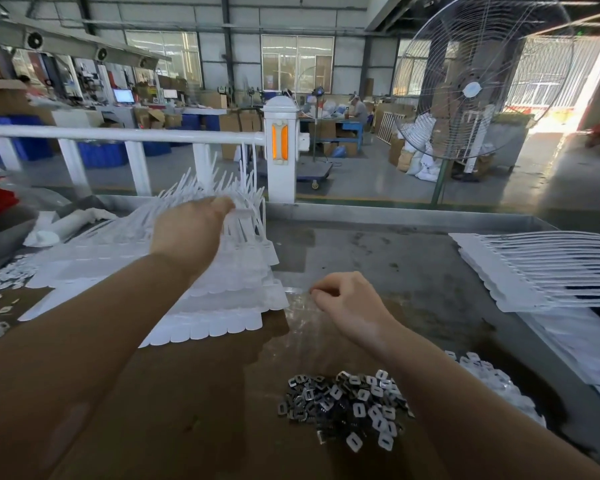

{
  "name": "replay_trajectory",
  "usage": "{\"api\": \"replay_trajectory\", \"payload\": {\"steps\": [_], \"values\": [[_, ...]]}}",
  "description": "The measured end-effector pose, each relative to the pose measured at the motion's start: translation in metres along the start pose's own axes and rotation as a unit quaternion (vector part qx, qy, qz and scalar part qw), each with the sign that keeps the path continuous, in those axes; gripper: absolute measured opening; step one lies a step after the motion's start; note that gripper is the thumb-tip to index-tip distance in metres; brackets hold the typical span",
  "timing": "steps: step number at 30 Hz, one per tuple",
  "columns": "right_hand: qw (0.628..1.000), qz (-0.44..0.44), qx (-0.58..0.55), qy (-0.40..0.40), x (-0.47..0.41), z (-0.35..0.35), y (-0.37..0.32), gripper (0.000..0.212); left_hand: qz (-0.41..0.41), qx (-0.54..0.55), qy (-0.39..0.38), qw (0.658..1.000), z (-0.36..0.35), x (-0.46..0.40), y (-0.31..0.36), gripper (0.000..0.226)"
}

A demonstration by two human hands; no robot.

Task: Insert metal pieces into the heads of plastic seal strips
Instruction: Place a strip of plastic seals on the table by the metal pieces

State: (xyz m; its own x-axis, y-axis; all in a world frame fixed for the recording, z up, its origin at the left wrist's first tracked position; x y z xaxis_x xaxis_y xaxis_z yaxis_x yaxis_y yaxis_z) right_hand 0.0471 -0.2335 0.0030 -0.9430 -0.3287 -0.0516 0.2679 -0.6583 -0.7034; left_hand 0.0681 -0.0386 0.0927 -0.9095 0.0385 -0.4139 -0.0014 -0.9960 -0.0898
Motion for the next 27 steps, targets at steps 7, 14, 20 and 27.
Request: {"api": "replay_trajectory", "payload": {"steps": [7,14,20,27], "values": [[0.802,-0.087,-0.591,-0.033,-0.014,-0.024,0.003,0.053,-0.219,-0.069,0.04,0.973,0.021,0.045,0.105,0.037],[0.765,-0.109,-0.634,0.016,-0.006,-0.014,0.019,0.022,-0.224,-0.046,-0.067,0.971,-0.018,0.063,0.128,0.036],[0.793,-0.109,-0.594,0.08,0.011,0.023,0.048,0.016,-0.104,0.0,-0.172,0.98,-0.039,0.064,0.084,0.071],[0.786,-0.101,-0.589,0.162,0.04,0.063,0.106,0.014,-0.156,0.054,-0.251,0.954,-0.062,0.07,0.083,0.082]]}}
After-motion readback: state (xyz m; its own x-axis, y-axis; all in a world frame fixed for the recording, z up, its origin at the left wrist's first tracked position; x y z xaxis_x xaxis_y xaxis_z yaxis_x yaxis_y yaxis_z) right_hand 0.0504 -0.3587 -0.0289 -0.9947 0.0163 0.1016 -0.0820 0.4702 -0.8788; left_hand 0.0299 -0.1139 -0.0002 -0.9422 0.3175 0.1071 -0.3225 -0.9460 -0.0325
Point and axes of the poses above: each hand's wrist, its own x-axis away from the middle knuckle, its own z-axis out of the back of the hand, y = z × x, the point moved 9 cm from there along -x, towards the middle knuckle, and after that the axes turned 12 degrees about -y, right-handed, at the moved point
